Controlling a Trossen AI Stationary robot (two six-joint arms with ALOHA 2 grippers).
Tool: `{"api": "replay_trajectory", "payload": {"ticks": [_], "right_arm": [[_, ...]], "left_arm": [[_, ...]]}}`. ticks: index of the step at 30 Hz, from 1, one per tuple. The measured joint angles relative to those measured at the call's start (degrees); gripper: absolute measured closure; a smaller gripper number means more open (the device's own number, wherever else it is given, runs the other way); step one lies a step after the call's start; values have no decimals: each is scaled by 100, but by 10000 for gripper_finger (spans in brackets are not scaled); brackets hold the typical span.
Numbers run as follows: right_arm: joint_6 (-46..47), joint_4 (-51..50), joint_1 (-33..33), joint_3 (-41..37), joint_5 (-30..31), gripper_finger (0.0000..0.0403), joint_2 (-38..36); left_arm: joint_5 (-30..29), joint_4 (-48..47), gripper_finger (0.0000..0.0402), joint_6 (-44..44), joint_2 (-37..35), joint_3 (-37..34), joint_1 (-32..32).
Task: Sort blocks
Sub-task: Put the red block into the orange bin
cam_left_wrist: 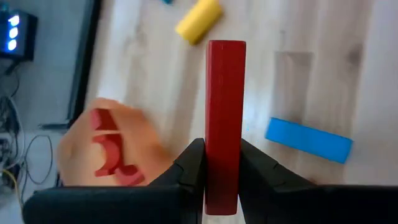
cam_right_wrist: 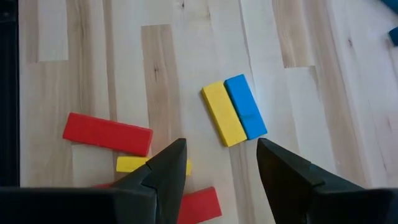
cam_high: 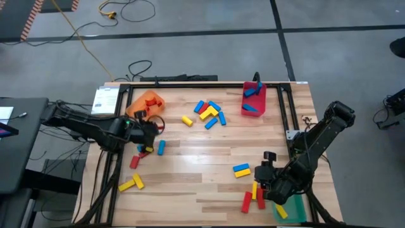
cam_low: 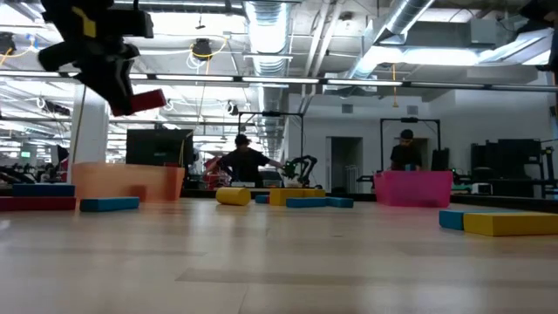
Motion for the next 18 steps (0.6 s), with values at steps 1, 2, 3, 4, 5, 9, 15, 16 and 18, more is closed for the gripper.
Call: {"api": "replay_trajectory", "payload": {"ticks": [1, 2, 3, 4, 5, 9, 15, 16, 18], "right_arm": [[-23, 0, -1, 0, 53, 194, 0], [-51, 0, -8, 0, 92, 194, 0], [-70, -2, -14, 0, 112, 194, 0], [-117, -2, -24, 0, 145, 194, 0], [-148, -2, -39, 0, 182, 194, 0], [-303, 0, -136, 0, 227, 194, 0], [-505, 12, -306, 0, 360, 194, 0], [-538, 14, -322, 0, 363, 194, 0], [-599, 36, -359, 0, 363, 194, 0]], "left_arm": [[-29, 3, 346, 15, -76, 0, 86], [-54, 3, 346, 19, -152, 0, 174], [-79, 3, 346, 20, -220, 0, 264], [-95, 3, 346, 38, -282, 0, 370], [-99, 3, 346, 64, -333, 0, 475], [-110, 3, 346, 145, -481, 0, 916], [-110, 9, 346, 325, -499, 0, 1618], [-108, 11, 346, 357, -497, 0, 1736], [-104, 14, 346, 407, -496, 0, 1978]]}}
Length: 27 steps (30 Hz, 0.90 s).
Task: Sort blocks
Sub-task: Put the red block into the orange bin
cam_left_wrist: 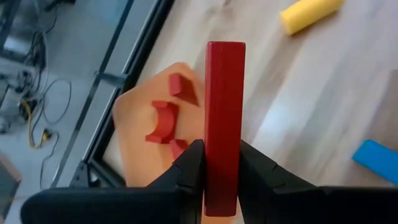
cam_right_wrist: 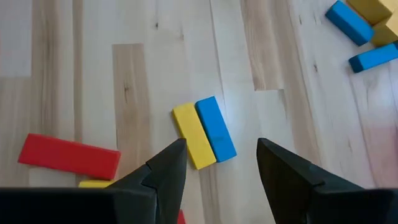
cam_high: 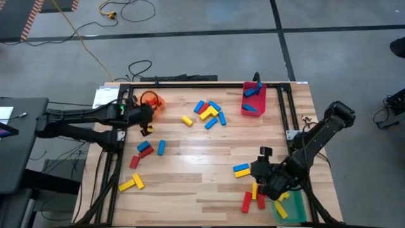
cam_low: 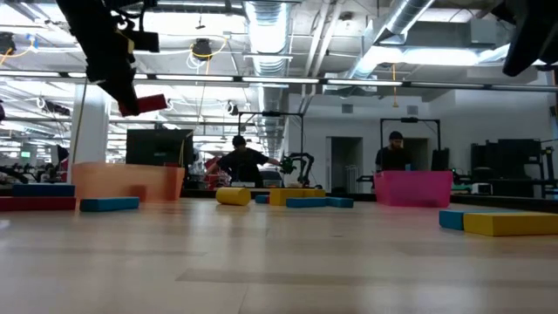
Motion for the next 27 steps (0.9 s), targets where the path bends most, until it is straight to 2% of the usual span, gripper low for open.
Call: {"api": "replay_trajectory", "payload": {"ticks": [4, 17, 27], "right_arm": [[-19, 12, -27, 0, 0, 194, 0], [-40, 159, -27, 0, 0, 194, 0], [-56, 224, -25, 0, 54, 194, 0]], "left_arm": [[119, -2, 346, 158, 0, 0, 482], [1023, 10, 346, 669, 0, -227, 2045], [1576, 320, 343, 1012, 61, -395, 2757]]}}
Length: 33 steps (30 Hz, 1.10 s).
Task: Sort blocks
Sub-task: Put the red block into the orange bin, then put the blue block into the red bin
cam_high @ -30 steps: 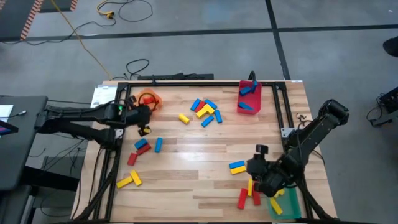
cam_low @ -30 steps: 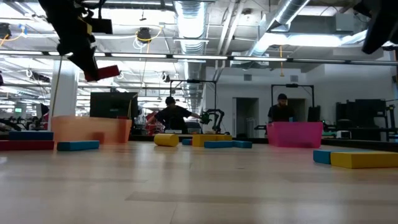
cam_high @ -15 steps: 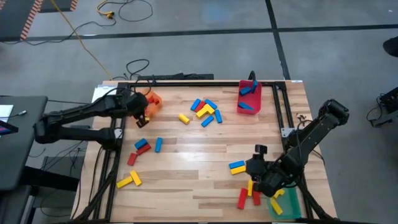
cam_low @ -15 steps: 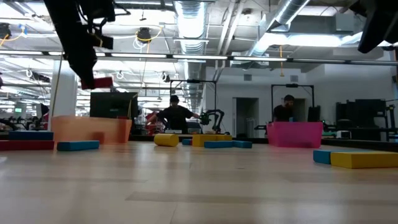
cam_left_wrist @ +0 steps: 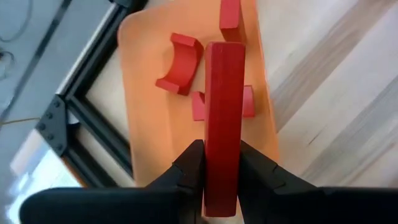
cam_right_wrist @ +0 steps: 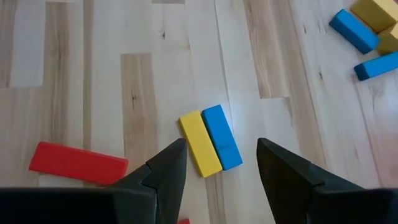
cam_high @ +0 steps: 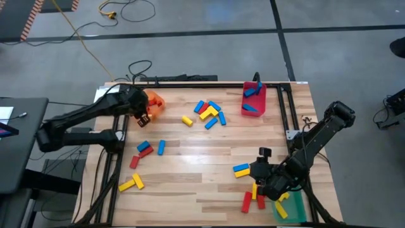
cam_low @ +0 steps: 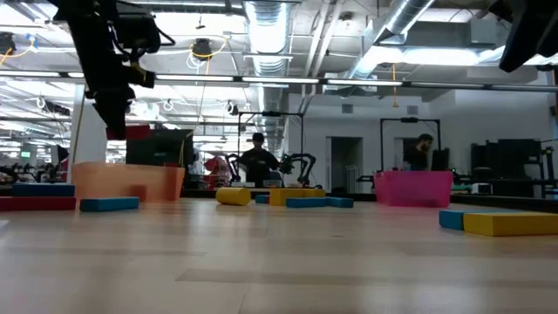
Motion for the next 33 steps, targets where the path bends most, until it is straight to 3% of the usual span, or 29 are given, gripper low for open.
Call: {"api": "replay_trajectory", "payload": {"ticks": [17, 33], "right_arm": [[9, 46, 0, 0, 44, 194, 0], [-77, 42, 4, 0, 71, 194, 0]], "left_arm": [[230, 327, 318, 228, 807, -188, 373], [17, 410, 227, 225, 789, -186, 370]]}}
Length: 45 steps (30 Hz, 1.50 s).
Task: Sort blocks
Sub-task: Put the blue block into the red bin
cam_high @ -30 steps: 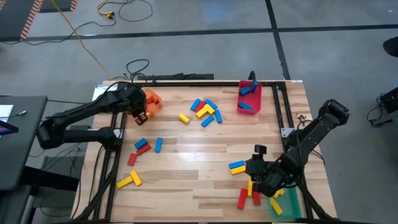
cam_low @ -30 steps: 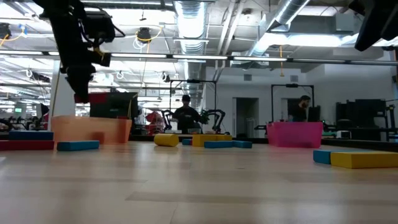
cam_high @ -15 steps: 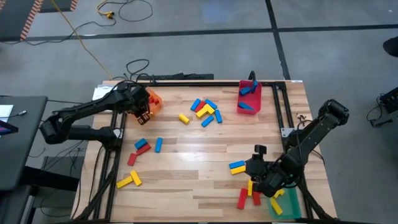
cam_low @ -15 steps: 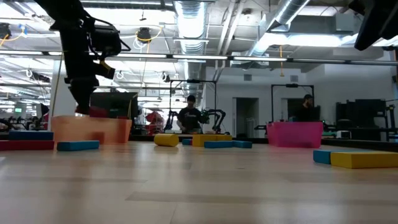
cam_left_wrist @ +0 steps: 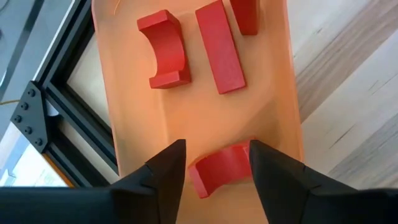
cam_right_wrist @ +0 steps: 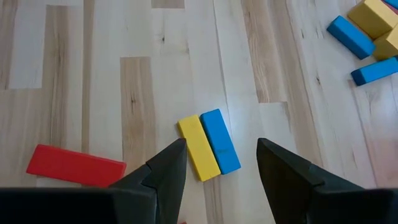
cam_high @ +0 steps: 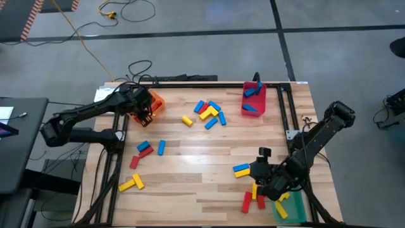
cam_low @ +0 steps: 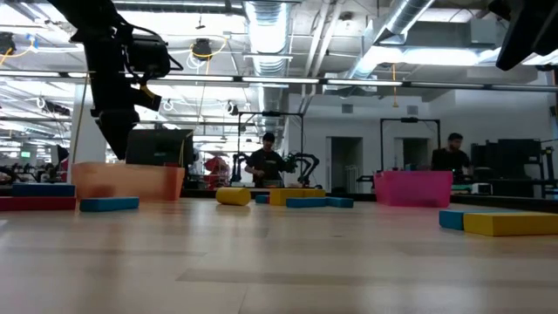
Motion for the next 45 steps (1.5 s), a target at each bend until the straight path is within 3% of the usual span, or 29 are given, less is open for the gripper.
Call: {"api": "replay_trajectory", "payload": {"ticks": [12, 24, 31, 40, 45], "right_arm": [[-4, 7, 0, 0, 0, 194, 0], [-15, 7, 0, -2, 11, 194, 0], [-101, -9, -12, -2, 250, 194, 0], [-318, 4, -355, -2, 325, 194, 0], [-548, 2, -595, -2, 47, 194, 0]], "left_arm": [[4, -69, 221, -87, -22, 263, -81], [207, -87, 221, -361, -753, 829, -781], [1045, -33, 221, -679, -1252, 859, -1578], [1034, 21, 221, -1395, -1370, 694, -3054], [977, 593, 221, -1769, -1339, 364, -3912]]}}
